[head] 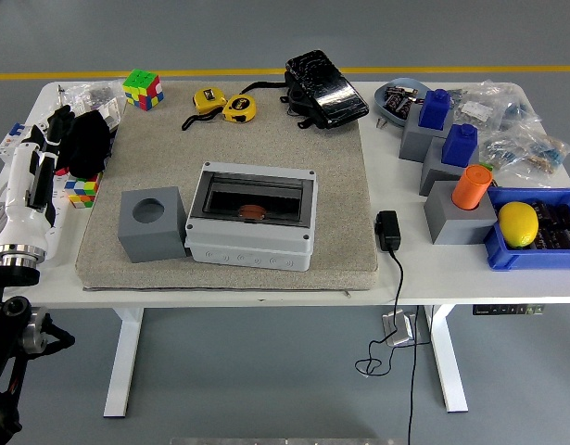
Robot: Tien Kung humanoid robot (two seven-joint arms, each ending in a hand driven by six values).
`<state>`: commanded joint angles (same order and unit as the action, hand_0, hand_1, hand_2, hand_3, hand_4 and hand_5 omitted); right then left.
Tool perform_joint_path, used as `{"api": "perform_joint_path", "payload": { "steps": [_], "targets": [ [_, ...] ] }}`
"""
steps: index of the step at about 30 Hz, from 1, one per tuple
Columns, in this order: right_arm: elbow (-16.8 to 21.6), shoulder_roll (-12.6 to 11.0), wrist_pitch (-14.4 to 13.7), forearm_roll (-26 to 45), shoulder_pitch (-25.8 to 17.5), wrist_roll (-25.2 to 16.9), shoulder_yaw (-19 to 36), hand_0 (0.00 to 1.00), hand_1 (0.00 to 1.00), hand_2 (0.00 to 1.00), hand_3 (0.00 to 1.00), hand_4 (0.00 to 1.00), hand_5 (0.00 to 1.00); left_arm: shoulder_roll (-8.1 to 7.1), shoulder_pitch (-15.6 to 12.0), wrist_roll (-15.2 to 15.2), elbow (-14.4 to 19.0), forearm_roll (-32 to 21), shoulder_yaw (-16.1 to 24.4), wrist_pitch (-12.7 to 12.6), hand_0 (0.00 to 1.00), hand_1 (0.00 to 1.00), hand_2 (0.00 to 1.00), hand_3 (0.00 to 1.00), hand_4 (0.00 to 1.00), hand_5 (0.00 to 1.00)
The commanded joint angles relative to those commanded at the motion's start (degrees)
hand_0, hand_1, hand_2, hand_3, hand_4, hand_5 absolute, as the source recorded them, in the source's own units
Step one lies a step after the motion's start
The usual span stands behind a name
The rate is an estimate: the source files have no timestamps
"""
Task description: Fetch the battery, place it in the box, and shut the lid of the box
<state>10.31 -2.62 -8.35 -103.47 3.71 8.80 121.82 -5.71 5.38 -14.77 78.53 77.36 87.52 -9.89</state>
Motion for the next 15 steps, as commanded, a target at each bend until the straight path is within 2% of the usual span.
{"api": "perform_joint_path", "payload": {
  "steps": [2,5,8,15],
  "targets": [
    [0.0,0.3,-0.1,-1.9,-0.3,0.1,2.6,0.871,0.835,0.809,0.839,0.998,0.998,-0.09,0.0,0.1,0.0,0.0,-0.3,0.0,0.935,0.929,0.889,0.868,0.998,0.998],
    [0.0,0.5,0.0,1.0,-1.2,-0.9,0.4,0.867,0.831,0.808,0.839,0.998,0.998,-0.01,-0.2,0.1,0.3,-0.1,-0.5,-0.1,0.931,0.926,0.886,0.866,0.998,0.998],
    [0.0,1.0,0.0,1.4,-1.3,-1.2,0.6,0.867,0.831,0.808,0.839,0.998,0.998,0.07,-0.3,0.0,0.4,-0.1,-0.5,-0.1,0.931,0.926,0.886,0.866,0.998,0.998],
    [0.0,0.9,0.3,9.7,-1.9,-2.5,-7.7,0.860,0.825,0.803,0.833,0.998,0.998,-0.16,-0.4,0.1,0.5,-0.2,-0.8,-0.9,0.928,0.925,0.885,0.865,0.998,0.998]
  ]
}}
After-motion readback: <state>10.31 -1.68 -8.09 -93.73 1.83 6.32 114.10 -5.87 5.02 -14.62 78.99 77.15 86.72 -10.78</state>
